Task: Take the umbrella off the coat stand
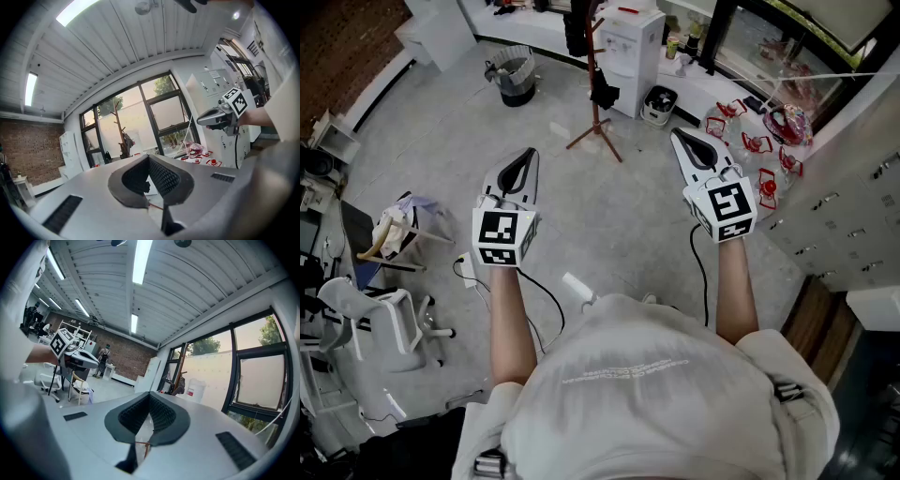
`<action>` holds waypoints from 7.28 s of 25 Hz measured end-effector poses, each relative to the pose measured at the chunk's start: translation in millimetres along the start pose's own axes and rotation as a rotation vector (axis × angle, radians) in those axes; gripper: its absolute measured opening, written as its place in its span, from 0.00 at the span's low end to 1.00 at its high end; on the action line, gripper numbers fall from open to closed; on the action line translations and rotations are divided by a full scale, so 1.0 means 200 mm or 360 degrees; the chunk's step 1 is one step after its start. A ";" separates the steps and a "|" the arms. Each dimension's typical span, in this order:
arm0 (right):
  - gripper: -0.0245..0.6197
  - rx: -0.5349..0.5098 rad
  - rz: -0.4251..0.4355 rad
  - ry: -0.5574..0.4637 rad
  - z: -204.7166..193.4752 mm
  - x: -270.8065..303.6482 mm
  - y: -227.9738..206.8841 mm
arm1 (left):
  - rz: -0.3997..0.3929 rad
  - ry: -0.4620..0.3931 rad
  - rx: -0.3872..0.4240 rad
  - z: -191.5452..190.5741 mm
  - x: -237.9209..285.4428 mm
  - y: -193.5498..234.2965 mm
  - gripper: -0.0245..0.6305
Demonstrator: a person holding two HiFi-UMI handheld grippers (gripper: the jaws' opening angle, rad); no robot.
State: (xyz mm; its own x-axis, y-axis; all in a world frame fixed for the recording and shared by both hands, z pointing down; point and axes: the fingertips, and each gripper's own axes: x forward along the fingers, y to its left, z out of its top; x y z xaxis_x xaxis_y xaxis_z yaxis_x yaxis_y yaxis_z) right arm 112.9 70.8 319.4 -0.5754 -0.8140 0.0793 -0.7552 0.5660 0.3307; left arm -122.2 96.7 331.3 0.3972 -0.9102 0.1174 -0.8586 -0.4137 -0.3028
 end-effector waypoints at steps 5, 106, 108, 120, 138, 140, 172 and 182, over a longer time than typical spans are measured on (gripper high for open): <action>0.08 0.0013 -0.0001 0.0002 -0.02 0.00 0.01 | -0.0010 0.0000 -0.0048 -0.02 -0.01 0.01 0.05; 0.07 0.0540 0.0242 0.0112 -0.71 1.69 -0.88 | 0.0031 0.0393 -0.0490 -0.65 1.85 0.75 0.54; 0.07 0.0556 0.0204 0.0135 -0.74 1.79 -0.93 | -0.0010 0.0389 -0.0503 -0.69 1.98 0.80 0.54; 0.07 0.0564 -0.0034 0.0343 -0.90 2.36 -1.24 | -0.0248 0.0398 -0.0550 -0.83 2.75 1.16 0.56; 0.08 0.0762 -0.0222 0.0542 -1.09 2.64 -1.39 | -0.0662 0.0555 -0.0616 -1.11 3.46 1.09 0.69; 0.08 0.0771 -0.0251 0.0572 -1.11 2.64 -1.40 | -0.0684 0.0554 -0.0642 -1.13 3.50 1.07 0.69; 0.08 0.0798 -0.0247 0.0568 -1.08 2.42 -1.36 | -0.0638 0.0552 -0.0819 -1.07 3.34 1.01 0.51; 0.08 0.0744 -0.0204 0.0464 -0.96 2.38 -1.36 | -0.0493 0.0475 -0.0814 -0.92 3.16 1.16 0.51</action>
State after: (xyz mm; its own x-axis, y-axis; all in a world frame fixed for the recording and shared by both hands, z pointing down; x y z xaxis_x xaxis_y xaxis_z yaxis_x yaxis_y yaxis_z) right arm 105.4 -495.4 447.5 -0.4094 -0.8448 0.3445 -0.9103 0.4038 -0.0915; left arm -129.7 -578.8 509.2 0.6065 -0.6839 0.4056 -0.7940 -0.5471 0.2649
